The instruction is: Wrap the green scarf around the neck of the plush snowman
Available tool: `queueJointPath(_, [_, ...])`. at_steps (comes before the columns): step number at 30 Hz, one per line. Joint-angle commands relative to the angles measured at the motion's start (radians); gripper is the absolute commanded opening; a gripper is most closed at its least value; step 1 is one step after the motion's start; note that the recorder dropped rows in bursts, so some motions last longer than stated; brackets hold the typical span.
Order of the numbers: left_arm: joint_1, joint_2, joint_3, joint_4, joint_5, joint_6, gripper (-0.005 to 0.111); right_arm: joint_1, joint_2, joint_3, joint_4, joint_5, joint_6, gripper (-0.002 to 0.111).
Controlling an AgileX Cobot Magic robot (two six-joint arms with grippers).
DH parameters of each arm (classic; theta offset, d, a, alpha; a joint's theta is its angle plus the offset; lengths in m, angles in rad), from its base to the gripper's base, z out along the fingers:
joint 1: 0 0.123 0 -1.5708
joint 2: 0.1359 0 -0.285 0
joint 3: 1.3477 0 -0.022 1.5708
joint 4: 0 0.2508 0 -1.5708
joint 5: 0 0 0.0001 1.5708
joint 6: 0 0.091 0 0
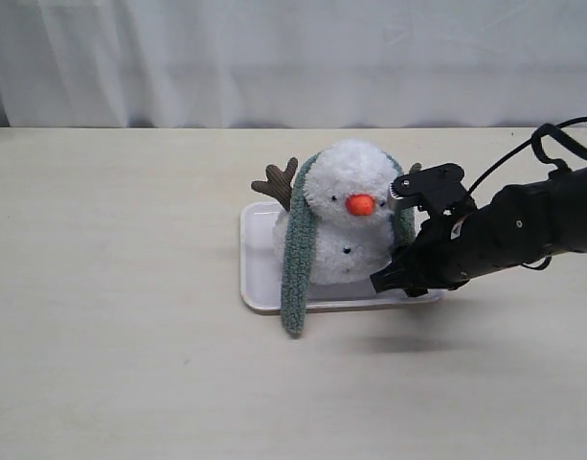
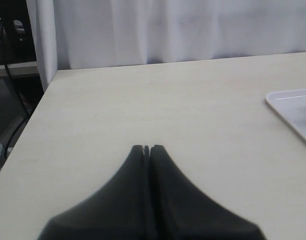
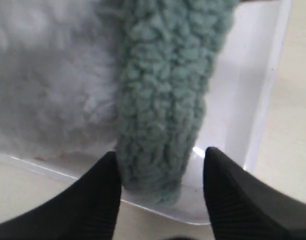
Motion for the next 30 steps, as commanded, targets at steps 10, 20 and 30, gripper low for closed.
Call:
queueJointPath(10, [-0.007, -0.004, 0.003, -0.003, -0.014, 0.001, 0.0, 0.008, -0.057, 0.018, 0.001, 0.062, -0.014, 0.004])
queueJointPath(20, [-0.007, -0.004, 0.003, -0.003, -0.014, 0.001, 0.0, 0.008, -0.134, 0.135, 0.001, 0.05, -0.012, 0.004])
queueJointPath(30, [-0.007, -0.004, 0.003, -0.003, -0.014, 0.001, 0.0, 0.008, -0.132, 0.148, 0.027, 0.069, -0.003, 0.004])
